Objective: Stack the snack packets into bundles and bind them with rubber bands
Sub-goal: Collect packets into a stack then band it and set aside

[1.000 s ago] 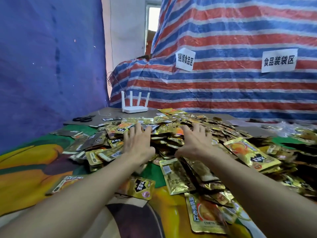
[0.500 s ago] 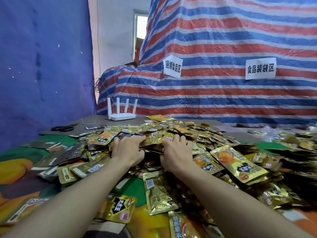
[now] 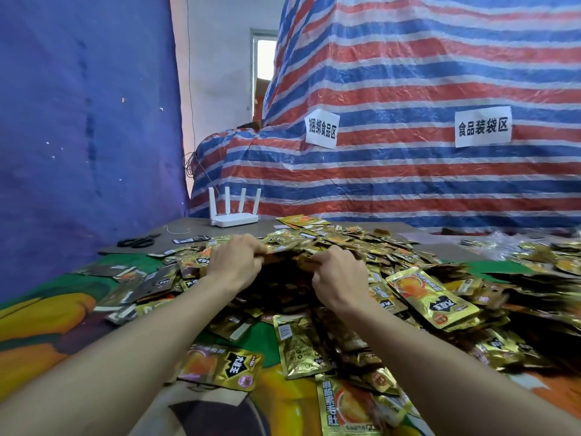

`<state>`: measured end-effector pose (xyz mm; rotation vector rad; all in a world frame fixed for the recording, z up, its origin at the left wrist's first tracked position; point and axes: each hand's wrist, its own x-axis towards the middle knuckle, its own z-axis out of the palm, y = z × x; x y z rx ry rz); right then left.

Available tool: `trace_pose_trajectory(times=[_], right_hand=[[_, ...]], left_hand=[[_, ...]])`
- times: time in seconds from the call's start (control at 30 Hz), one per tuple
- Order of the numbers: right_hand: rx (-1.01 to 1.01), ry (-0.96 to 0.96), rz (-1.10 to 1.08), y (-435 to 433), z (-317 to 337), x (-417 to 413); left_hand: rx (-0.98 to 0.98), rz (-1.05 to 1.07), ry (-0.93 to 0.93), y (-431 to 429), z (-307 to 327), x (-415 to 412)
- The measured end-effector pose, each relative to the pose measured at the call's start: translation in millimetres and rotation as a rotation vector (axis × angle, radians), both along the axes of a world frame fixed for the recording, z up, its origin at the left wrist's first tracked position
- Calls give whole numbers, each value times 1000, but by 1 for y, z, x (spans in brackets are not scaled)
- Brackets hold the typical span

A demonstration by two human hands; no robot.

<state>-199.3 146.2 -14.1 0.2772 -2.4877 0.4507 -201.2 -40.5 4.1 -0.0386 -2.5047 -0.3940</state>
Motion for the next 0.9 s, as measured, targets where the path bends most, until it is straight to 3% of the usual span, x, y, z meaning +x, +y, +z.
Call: trace_pose_trajectory(times=[0.23, 0.47, 0.7, 0.8, 0.9], right_hand=[[-277, 160, 76, 0, 14, 19], [-698, 205, 88, -2, 28, 27], [-1175, 104, 215, -3, 18, 45], [-1335, 57, 291, -7, 4, 55], [-1359, 65, 308, -9, -6, 61]], left_hand=[[366, -44, 295, -5, 0, 26], [903, -146, 439, 4, 4, 44], [1276, -260, 359, 1, -10, 56], [1347, -323, 264, -2, -26, 59], [1322, -395, 184, -1, -40, 63]])
